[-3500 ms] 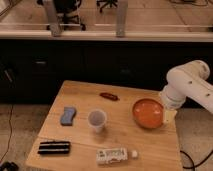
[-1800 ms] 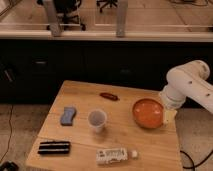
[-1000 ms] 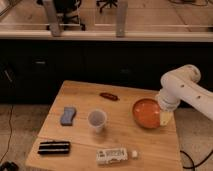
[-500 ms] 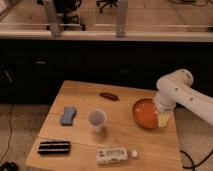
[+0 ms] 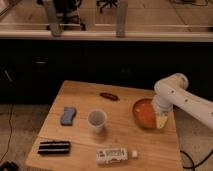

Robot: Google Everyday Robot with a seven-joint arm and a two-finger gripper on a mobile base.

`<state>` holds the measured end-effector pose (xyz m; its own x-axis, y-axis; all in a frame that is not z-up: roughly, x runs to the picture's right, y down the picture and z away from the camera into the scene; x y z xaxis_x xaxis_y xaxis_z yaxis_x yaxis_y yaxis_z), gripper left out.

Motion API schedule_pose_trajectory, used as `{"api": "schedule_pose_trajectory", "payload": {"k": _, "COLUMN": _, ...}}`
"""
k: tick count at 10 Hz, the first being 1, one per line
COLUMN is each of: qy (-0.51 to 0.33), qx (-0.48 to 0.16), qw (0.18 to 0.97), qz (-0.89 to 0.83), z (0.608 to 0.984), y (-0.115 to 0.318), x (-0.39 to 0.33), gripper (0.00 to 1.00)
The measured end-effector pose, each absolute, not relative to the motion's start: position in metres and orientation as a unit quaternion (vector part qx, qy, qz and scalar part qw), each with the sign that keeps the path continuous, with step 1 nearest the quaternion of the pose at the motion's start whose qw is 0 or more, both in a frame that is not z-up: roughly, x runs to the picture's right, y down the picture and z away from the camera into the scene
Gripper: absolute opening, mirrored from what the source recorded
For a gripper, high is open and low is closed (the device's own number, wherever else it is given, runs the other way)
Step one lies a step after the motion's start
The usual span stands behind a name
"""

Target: Pick up the ceramic bowl

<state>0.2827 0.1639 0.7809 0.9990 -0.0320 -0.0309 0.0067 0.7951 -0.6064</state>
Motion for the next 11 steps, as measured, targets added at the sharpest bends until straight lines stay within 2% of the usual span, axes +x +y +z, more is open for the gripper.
{"api": "schedule_pose_trajectory", "payload": {"k": 2, "qy": 0.019, "qx": -0.328, "qw": 0.944, "qz": -0.010, "z": 0.799, "y": 0.177, "x": 0.289, "gripper": 0.80}}
{"api": "schedule_pose_trajectory", "payload": {"k": 11, "qy": 0.013, "qx": -0.352, "qw": 0.936, "qz": -0.009, "z": 0.834, "y": 0.206, "x": 0.311, "gripper": 0.80}}
